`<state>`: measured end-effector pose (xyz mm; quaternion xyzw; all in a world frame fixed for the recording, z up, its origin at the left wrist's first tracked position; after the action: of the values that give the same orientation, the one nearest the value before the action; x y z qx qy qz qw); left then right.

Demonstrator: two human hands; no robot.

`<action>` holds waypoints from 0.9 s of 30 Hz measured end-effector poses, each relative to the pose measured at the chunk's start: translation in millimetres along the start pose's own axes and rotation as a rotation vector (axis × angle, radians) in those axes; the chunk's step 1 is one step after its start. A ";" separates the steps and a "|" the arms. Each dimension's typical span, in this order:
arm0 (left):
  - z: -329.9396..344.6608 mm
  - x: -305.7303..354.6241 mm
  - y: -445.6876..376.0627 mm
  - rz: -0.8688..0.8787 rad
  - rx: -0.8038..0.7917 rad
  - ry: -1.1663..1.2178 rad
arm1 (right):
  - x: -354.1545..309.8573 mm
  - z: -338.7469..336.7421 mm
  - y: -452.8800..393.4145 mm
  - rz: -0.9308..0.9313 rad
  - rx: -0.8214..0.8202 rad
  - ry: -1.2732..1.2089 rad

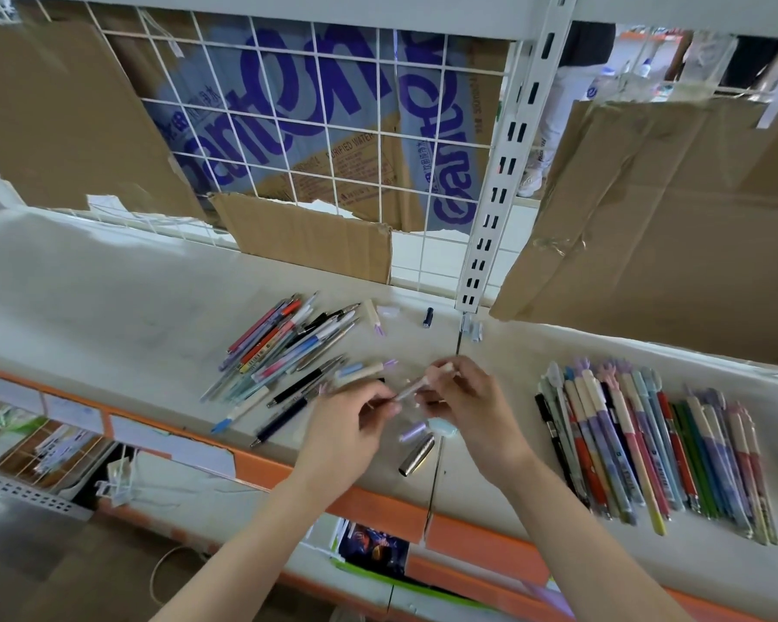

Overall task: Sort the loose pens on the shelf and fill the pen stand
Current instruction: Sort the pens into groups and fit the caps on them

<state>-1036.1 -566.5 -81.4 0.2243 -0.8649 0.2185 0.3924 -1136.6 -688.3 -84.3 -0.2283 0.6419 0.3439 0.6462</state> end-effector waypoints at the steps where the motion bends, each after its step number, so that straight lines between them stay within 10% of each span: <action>1: 4.2 2.9 -1.6 0.000 -0.036 0.016 | -1.0 0.6 0.1 -0.013 0.022 -0.015; 7: -20.9 -22.6 -9.4 -0.139 0.020 -0.103 | -28.6 -55.1 -11.5 -0.218 0.302 0.701; 15: -46.3 -57.6 -6.5 -0.253 0.130 -0.455 | 3.9 -77.7 -16.2 -0.030 0.178 1.397; 27: -43.7 -54.3 -11.0 -0.384 0.000 -0.564 | 1.1 -3.3 -27.3 -0.328 -0.028 1.077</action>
<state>-972.5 -539.4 -95.2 0.4346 -0.8813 0.0698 0.1719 -1118.8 -708.5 -89.6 -0.4769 0.8327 0.0822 0.2691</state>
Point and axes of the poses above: each hand's wrist, its own y-axis away from the middle knuckle, its own z-axis out of the palm, x = y × z, the point moved 3 cm from there along -y, towards the middle knuckle, and after that the axes turned 4 degrees about y, right-handed, at the moved point
